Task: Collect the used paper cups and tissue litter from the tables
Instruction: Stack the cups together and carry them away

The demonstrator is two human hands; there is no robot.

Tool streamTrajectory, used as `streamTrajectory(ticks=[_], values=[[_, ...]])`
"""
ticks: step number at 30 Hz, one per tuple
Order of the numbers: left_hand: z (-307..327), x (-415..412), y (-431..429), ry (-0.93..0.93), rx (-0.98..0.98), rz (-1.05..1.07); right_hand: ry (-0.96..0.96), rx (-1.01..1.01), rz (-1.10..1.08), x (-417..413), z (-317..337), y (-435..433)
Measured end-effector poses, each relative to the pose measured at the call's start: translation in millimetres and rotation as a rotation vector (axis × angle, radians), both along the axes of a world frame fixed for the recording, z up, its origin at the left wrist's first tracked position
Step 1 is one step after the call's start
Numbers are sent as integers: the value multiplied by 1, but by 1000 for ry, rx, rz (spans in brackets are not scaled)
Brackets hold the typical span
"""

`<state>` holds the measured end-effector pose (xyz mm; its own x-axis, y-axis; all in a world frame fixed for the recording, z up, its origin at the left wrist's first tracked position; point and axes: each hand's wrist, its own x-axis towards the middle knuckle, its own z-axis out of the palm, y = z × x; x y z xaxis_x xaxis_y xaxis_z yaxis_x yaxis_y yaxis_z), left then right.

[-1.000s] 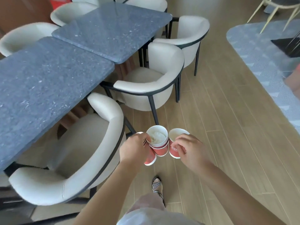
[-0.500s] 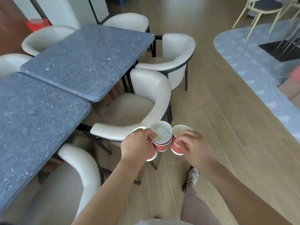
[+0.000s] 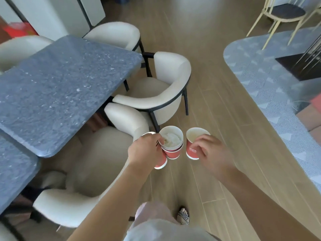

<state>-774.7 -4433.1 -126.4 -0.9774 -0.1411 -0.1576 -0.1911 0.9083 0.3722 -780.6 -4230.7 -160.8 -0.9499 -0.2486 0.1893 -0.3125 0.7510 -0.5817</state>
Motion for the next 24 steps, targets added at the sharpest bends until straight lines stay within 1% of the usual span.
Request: streamTrajectory(ticks=[8, 13, 15, 18, 22, 24], values=[[-17, -147, 49, 15, 11, -67, -23, -23, -29, -133, -5, 49], [-32, -266, 70, 59, 27, -60, -15, 10, -28, -248, -11, 73], [-33, -315, 77, 43, 22, -74, -25, 36, -14, -296, -10, 80], [-30, -385, 86, 3, -38, -86, -58, 68, 7, -364, -6, 90], [-26, -479, 103, 16, -8, -98, -10, 75, -25, -451, 0, 103], [-25, -520, 112, 0, -2, -121, -22, 82, -48, -494, -2, 110]])
